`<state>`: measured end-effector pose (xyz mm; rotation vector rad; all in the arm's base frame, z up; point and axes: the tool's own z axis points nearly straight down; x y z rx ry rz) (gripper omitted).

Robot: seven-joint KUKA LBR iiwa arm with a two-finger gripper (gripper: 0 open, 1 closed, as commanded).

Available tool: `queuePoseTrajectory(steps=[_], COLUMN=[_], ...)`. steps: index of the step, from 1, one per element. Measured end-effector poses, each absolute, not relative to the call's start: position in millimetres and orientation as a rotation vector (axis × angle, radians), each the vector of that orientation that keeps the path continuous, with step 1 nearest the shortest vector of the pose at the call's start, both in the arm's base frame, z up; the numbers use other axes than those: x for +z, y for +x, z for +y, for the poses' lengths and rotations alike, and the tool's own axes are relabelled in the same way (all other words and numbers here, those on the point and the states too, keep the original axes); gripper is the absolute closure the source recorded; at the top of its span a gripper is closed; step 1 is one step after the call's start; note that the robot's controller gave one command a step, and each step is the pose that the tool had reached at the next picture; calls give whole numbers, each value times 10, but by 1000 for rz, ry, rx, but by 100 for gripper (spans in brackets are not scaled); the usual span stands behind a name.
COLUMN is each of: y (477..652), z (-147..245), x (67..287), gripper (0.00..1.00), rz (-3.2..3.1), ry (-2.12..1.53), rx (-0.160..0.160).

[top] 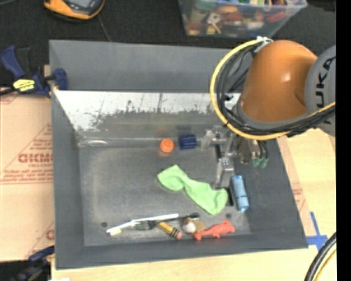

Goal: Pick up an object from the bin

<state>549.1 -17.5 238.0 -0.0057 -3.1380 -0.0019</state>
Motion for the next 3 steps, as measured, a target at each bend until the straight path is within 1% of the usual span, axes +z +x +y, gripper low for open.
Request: queuePoseTrajectory(steps=[1,2,3], y=[5506,5765,5739], z=[-177,-256,-201], x=[2416,1136,1599], gripper=[0,0,0], rz=[-3145,-3136,-3131], ry=[-5,-295,-419], rx=[-1,-4,-7])
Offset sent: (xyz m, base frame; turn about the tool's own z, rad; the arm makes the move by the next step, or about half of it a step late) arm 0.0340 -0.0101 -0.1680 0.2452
